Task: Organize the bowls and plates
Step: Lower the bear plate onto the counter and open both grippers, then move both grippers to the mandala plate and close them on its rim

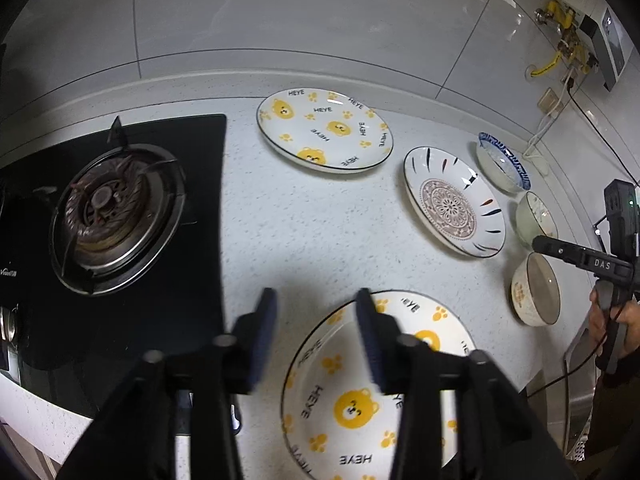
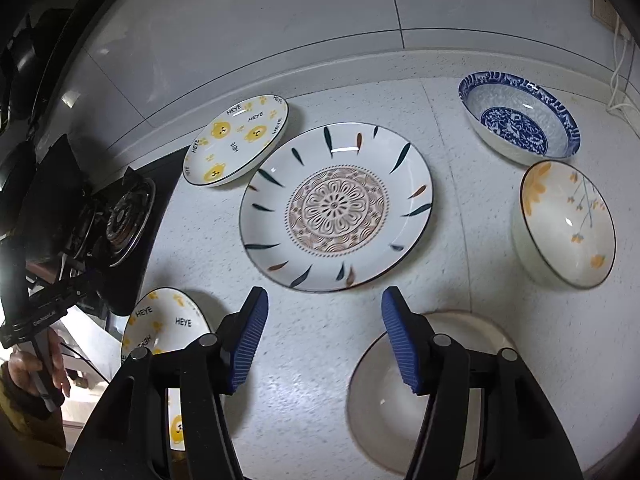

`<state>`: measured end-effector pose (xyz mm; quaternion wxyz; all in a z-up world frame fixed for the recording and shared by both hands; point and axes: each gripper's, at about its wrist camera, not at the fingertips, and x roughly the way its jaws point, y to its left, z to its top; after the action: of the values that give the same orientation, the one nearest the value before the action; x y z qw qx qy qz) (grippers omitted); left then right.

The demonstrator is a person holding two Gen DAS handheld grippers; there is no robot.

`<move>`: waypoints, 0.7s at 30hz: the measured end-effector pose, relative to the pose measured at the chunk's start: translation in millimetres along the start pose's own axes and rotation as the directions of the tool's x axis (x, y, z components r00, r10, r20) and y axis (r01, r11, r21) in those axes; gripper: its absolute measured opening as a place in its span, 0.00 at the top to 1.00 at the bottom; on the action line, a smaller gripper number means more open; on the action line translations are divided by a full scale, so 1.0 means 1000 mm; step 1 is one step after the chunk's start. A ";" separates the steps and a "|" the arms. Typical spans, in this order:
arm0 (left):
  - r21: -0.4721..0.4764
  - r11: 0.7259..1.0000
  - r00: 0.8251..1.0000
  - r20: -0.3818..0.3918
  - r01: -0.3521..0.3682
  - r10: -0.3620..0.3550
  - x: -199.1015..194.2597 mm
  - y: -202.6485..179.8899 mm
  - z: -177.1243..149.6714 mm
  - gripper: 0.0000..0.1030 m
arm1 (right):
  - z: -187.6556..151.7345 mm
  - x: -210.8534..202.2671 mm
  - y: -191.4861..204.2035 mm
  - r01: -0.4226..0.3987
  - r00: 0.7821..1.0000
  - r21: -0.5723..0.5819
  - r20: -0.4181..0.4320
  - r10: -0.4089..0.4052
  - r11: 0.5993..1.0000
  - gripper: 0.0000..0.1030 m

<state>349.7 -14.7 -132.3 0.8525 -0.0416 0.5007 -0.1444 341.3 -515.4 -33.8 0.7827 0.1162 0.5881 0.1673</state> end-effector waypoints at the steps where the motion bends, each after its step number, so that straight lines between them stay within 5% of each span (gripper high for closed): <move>1: -0.002 1.000 1.000 -0.006 0.003 -0.003 0.002 -0.003 0.002 0.41 | 0.003 0.001 -0.002 0.001 1.000 -0.006 -0.004 -0.001 1.000 0.41; 3: -0.001 1.000 1.000 -0.028 0.004 -0.004 0.009 -0.013 0.010 0.16 | 0.010 0.005 -0.009 -0.010 1.000 -0.017 -0.015 0.010 1.000 0.40; 21: -0.121 0.987 0.979 -0.163 0.107 -0.126 0.107 -0.078 0.076 0.16 | 0.087 0.045 -0.064 -0.005 0.997 -0.045 -0.076 0.001 0.999 0.31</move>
<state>448.1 -125.5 -167.9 0.7930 -0.1062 0.5756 -0.1689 444.0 -555.4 -73.3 0.7619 0.0930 0.6135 0.1860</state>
